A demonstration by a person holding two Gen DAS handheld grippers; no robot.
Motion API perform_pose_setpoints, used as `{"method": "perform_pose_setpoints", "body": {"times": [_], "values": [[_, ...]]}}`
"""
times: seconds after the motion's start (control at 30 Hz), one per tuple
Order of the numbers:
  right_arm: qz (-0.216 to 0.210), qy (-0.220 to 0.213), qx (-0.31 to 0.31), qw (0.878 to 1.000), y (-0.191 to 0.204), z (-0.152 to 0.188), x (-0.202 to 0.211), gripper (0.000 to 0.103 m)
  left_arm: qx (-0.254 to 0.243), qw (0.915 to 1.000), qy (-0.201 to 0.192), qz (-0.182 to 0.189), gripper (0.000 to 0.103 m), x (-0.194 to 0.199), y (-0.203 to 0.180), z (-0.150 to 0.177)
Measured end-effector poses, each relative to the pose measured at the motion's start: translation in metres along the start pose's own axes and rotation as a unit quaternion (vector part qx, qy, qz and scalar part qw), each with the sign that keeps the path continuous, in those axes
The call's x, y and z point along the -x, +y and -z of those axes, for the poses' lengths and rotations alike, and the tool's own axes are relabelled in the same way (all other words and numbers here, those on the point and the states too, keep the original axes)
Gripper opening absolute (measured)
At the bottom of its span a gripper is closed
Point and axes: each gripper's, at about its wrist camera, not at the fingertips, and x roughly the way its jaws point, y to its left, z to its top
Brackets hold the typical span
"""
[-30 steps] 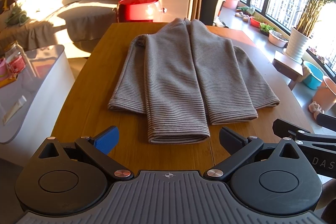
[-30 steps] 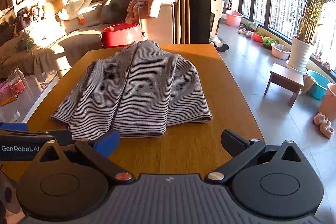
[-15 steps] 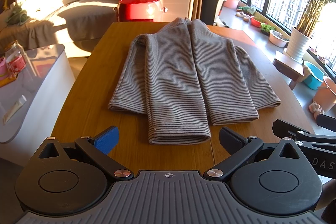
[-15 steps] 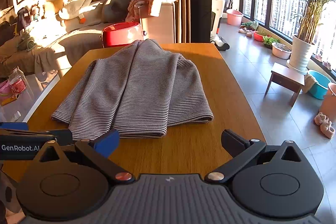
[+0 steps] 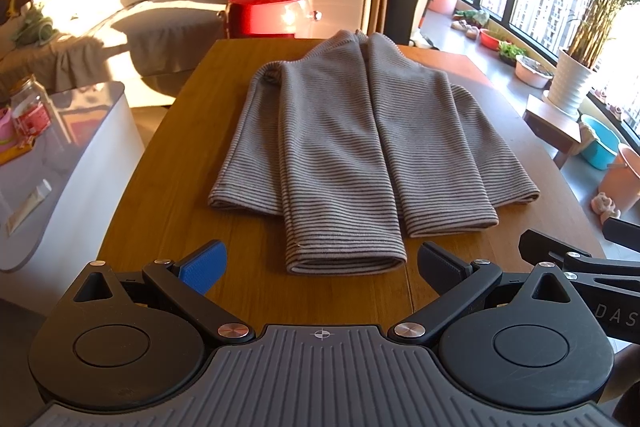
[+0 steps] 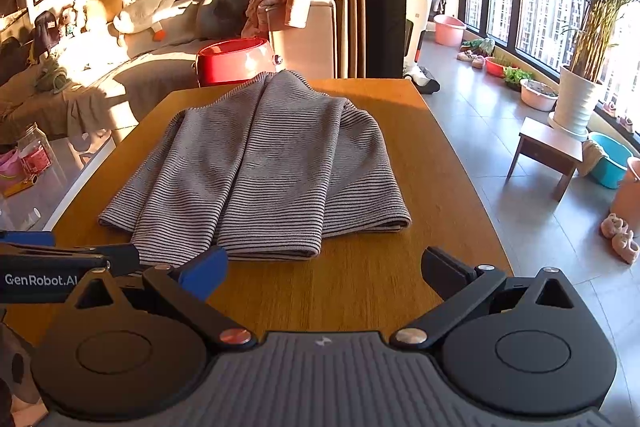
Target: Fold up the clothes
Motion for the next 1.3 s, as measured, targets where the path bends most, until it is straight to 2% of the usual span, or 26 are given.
{"method": "perform_pose_setpoints", "body": {"times": [0.27, 0.43, 0.53, 0.67, 0.77, 0.87, 0.93, 1.07, 1.17, 1.23, 1.3], "values": [[0.009, 0.017, 0.004, 1.0, -0.006, -0.007, -0.026, 0.103, -0.013, 0.9996, 0.016, 0.018, 0.103, -0.034, 0.003, -0.018], [0.007, 0.031, -0.001, 0.999, -0.014, -0.015, -0.055, 0.103, -0.016, 0.9987, 0.024, 0.042, 0.103, -0.066, 0.009, -0.035], [-0.002, 0.043, -0.006, 0.999, -0.019, -0.024, -0.078, 0.103, -0.029, 0.998, 0.016, 0.054, 0.103, -0.083, 0.009, -0.049], [-0.019, 0.03, -0.001, 0.999, -0.022, -0.044, -0.106, 0.103, -0.041, 0.9967, -0.011, 0.068, 0.103, -0.104, 0.008, -0.076], [-0.02, 0.011, 0.011, 1.0, -0.022, -0.062, -0.13, 0.103, -0.03, 0.9953, -0.026, 0.088, 0.103, -0.126, 0.007, -0.097], [-0.021, -0.006, 0.022, 1.0, -0.023, -0.081, -0.153, 0.103, -0.009, 0.9953, -0.006, 0.096, 0.103, -0.157, 0.008, -0.116], [-0.022, -0.006, 0.008, 1.0, -0.028, -0.094, -0.17, 0.103, 0.005, 0.9946, 0.0, 0.103, 0.103, -0.173, 0.011, -0.123], [-0.048, 0.008, -0.063, 0.997, -0.047, -0.111, -0.206, 0.103, 0.014, 0.9941, -0.01, 0.107, 0.103, -0.194, 0.019, -0.126], [-0.079, 0.023, -0.118, 0.99, -0.057, -0.108, -0.228, 0.103, 0.012, 0.9927, -0.024, 0.118, 0.103, -0.201, 0.023, -0.123], [-0.063, 0.0, -0.104, 0.993, -0.054, -0.102, -0.229, 0.103, 0.014, 0.9908, -0.039, 0.129, 0.103, -0.2, 0.027, -0.118], [-0.047, 0.002, -0.081, 0.996, -0.047, -0.1, -0.231, 0.103, 0.027, 0.9878, -0.047, 0.146, 0.103, -0.199, 0.034, -0.114]]}}
